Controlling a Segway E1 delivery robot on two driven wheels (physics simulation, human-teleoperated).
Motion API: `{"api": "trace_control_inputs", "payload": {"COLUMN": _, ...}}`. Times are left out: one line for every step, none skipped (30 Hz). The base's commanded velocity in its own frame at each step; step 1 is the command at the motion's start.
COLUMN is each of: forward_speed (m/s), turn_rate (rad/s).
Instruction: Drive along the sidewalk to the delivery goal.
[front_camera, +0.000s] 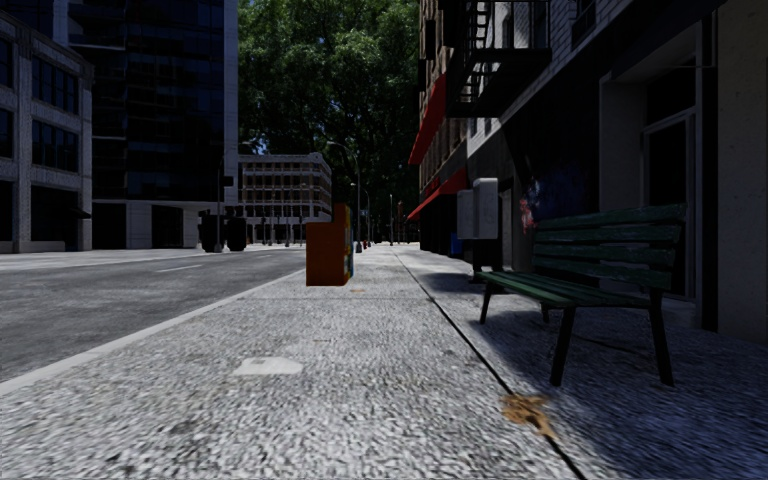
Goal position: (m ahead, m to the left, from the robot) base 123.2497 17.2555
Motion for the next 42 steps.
{"api": "trace_control_inputs", "payload": {"forward_speed": 2.0, "turn_rate": 0.0}}
{"api": "trace_control_inputs", "payload": {"forward_speed": 2.0, "turn_rate": 0.0}}
{"api": "trace_control_inputs", "payload": {"forward_speed": 2.0, "turn_rate": 0.0}}
{"api": "trace_control_inputs", "payload": {"forward_speed": 2.0, "turn_rate": 0.0}}
{"api": "trace_control_inputs", "payload": {"forward_speed": 2.0, "turn_rate": 0.0}}
{"api": "trace_control_inputs", "payload": {"forward_speed": 2.0, "turn_rate": 0.0}}
{"api": "trace_control_inputs", "payload": {"forward_speed": 2.0, "turn_rate": 0.0}}
{"api": "trace_control_inputs", "payload": {"forward_speed": 2.0, "turn_rate": 0.0}}
{"api": "trace_control_inputs", "payload": {"forward_speed": 2.0, "turn_rate": 0.0}}
{"api": "trace_control_inputs", "payload": {"forward_speed": 2.0, "turn_rate": 0.0}}
{"api": "trace_control_inputs", "payload": {"forward_speed": 1.99, "turn_rate": 0.0}}
{"api": "trace_control_inputs", "payload": {"forward_speed": 1.99, "turn_rate": 0.0}}
{"api": "trace_control_inputs", "payload": {"forward_speed": 1.99, "turn_rate": 0.0}}
{"api": "trace_control_inputs", "payload": {"forward_speed": 1.99, "turn_rate": 0.0}}
{"api": "trace_control_inputs", "payload": {"forward_speed": 1.99, "turn_rate": 0.0}}
{"api": "trace_control_inputs", "payload": {"forward_speed": 1.99, "turn_rate": 0.0}}
{"api": "trace_control_inputs", "payload": {"forward_speed": 1.99, "turn_rate": 0.0}}
{"api": "trace_control_inputs", "payload": {"forward_speed": 1.99, "turn_rate": 0.0}}
{"api": "trace_control_inputs", "payload": {"forward_speed": 1.99, "turn_rate": 0.0}}
{"api": "trace_control_inputs", "payload": {"forward_speed": 1.99, "turn_rate": 0.0}}
{"api": "trace_control_inputs", "payload": {"forward_speed": 1.99, "turn_rate": 0.0}}
{"api": "trace_control_inputs", "payload": {"forward_speed": 1.99, "turn_rate": 0.0}}
{"api": "trace_control_inputs", "payload": {"forward_speed": 1.99, "turn_rate": 0.0}}
{"api": "trace_control_inputs", "payload": {"forward_speed": 1.99, "turn_rate": 0.0}}
{"api": "trace_control_inputs", "payload": {"forward_speed": 1.99, "turn_rate": 0.0}}
{"api": "trace_control_inputs", "payload": {"forward_speed": 1.99, "turn_rate": 0.0}}
{"api": "trace_control_inputs", "payload": {"forward_speed": 1.99, "turn_rate": 0.0}}
{"api": "trace_control_inputs", "payload": {"forward_speed": 1.99, "turn_rate": 0.0}}
{"api": "trace_control_inputs", "payload": {"forward_speed": 1.99, "turn_rate": 0.0}}
{"api": "trace_control_inputs", "payload": {"forward_speed": 1.99, "turn_rate": 0.0}}
{"api": "trace_control_inputs", "payload": {"forward_speed": 1.99, "turn_rate": 0.0}}
{"api": "trace_control_inputs", "payload": {"forward_speed": 1.99, "turn_rate": 0.0}}
{"api": "trace_control_inputs", "payload": {"forward_speed": 1.99, "turn_rate": 0.0}}
{"api": "trace_control_inputs", "payload": {"forward_speed": 1.99, "turn_rate": 0.0}}
{"api": "trace_control_inputs", "payload": {"forward_speed": 1.99, "turn_rate": 0.0}}
{"api": "trace_control_inputs", "payload": {"forward_speed": 1.99, "turn_rate": 0.0}}
{"api": "trace_control_inputs", "payload": {"forward_speed": 2.0, "turn_rate": 0.0}}
{"api": "trace_control_inputs", "payload": {"forward_speed": 2.0, "turn_rate": 0.0}}
{"api": "trace_control_inputs", "payload": {"forward_speed": 2.0, "turn_rate": 0.0}}
{"api": "trace_control_inputs", "payload": {"forward_speed": 2.0, "turn_rate": 0.0}}
{"api": "trace_control_inputs", "payload": {"forward_speed": 2.0, "turn_rate": 0.0}}
{"api": "trace_control_inputs", "payload": {"forward_speed": 2.0, "turn_rate": 0.0}}
